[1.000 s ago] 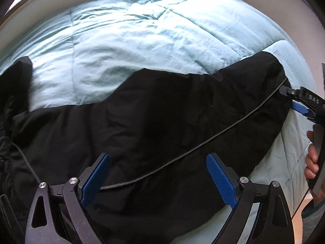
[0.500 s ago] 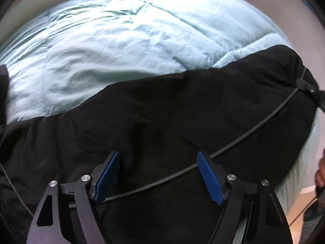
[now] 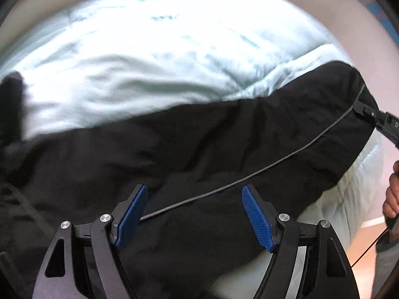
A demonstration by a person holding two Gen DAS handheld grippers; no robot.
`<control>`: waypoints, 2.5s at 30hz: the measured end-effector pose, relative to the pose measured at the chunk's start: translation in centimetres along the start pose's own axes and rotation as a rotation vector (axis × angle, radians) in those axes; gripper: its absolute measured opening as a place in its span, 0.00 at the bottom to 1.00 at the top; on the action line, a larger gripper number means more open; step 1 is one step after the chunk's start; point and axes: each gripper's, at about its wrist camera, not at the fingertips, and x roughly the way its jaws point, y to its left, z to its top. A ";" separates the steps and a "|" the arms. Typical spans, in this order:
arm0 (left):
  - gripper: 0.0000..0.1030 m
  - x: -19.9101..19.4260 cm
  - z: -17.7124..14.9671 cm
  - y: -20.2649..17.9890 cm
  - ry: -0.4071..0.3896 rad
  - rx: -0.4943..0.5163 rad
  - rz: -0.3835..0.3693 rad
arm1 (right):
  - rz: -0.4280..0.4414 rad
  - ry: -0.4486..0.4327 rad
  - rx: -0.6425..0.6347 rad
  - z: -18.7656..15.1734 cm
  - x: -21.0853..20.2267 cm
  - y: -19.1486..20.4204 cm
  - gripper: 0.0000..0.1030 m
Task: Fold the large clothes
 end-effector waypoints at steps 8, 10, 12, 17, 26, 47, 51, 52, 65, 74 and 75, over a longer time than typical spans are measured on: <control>0.77 -12.7 -3.7 9.1 -0.136 -0.094 0.056 | 0.107 -0.031 -0.242 -0.8 -5.7 16.1 0.13; 0.77 -14.6 -5.0 11.7 -0.152 -0.134 0.088 | 0.083 -0.029 -0.310 -1.5 -5.8 19.9 0.13; 0.77 -16.0 -6.6 13.9 -0.161 -0.177 0.110 | 0.094 -0.018 -0.364 -2.7 -5.9 23.6 0.13; 0.76 -19.4 -11.2 19.9 -0.180 -0.303 0.159 | 0.156 0.027 -0.486 -6.6 -4.8 33.9 0.13; 0.76 -24.6 -19.8 28.3 -0.204 -0.472 0.274 | 0.230 0.130 -0.713 -15.8 -0.6 51.2 0.13; 0.76 -23.9 -27.9 36.7 -0.129 -0.589 0.209 | 0.367 0.523 -0.707 -28.2 13.7 60.1 0.37; 0.76 -21.8 -25.8 36.3 -0.128 -0.549 0.070 | 0.409 0.463 -0.635 -25.3 10.2 55.9 0.48; 0.76 -21.0 -25.2 36.2 -0.125 -0.548 0.033 | 0.390 0.442 -0.621 -24.7 9.6 54.7 0.48; 0.18 -13.5 -20.9 37.0 -0.078 -0.609 -0.043 | 0.173 0.414 -0.455 -22.3 10.0 44.1 0.49; 0.18 -21.1 -20.6 42.9 -0.210 -0.650 0.059 | 0.123 0.299 -0.446 -19.7 8.8 44.4 0.49; 0.18 -19.7 -21.1 43.6 -0.151 -0.659 0.063 | 0.093 0.296 -0.451 -19.8 9.5 44.7 0.49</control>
